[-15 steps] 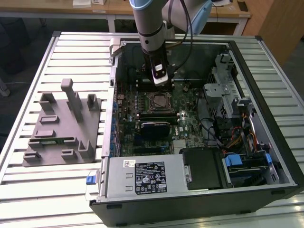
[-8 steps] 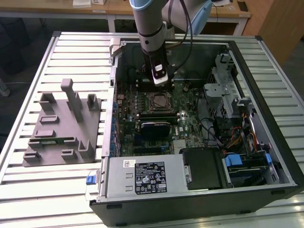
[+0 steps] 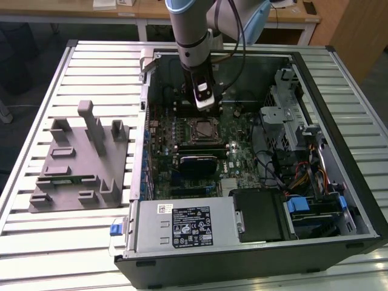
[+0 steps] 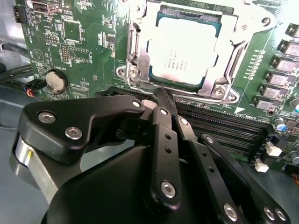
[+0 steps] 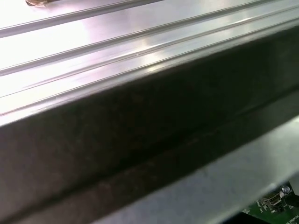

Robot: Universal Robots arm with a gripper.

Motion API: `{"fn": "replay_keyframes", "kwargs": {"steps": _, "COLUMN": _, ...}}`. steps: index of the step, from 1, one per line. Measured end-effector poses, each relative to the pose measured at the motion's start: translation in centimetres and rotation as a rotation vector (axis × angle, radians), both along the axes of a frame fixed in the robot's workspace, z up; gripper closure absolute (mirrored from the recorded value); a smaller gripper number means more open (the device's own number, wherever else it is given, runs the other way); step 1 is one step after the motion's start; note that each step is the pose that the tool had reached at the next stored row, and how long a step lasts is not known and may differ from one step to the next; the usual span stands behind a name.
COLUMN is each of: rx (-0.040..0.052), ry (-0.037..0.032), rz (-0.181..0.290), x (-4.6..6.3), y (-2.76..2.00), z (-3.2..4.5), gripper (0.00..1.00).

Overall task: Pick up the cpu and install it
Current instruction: 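Install the first cpu locking lever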

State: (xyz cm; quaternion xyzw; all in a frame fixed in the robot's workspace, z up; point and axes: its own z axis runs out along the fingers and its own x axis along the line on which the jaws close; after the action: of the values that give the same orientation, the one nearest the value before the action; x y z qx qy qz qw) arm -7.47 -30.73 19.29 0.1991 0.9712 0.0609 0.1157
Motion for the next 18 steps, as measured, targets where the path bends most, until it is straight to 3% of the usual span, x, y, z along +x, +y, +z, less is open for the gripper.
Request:
{"fn": "replay_keyframes", "kwargs": {"steps": 6, "rx": -0.0004, "ry": 0.0000, "rz": 0.000, "x": 0.0, "y": 0.01, "z": -0.15, "gripper": 0.89}}
{"fn": "replay_keyframes", "kwargs": {"steps": 12, "rx": 0.0051, "ry": -0.0003, "rz": 0.000, "x": 0.0, "y": 0.01, "z": -0.13, "gripper": 0.89}}
{"fn": "replay_keyframes", "kwargs": {"steps": 18, "rx": 0.0050, "ry": -0.0003, "rz": 0.000, "x": 0.0, "y": 0.01, "z": 1.07, "gripper": 0.89}}
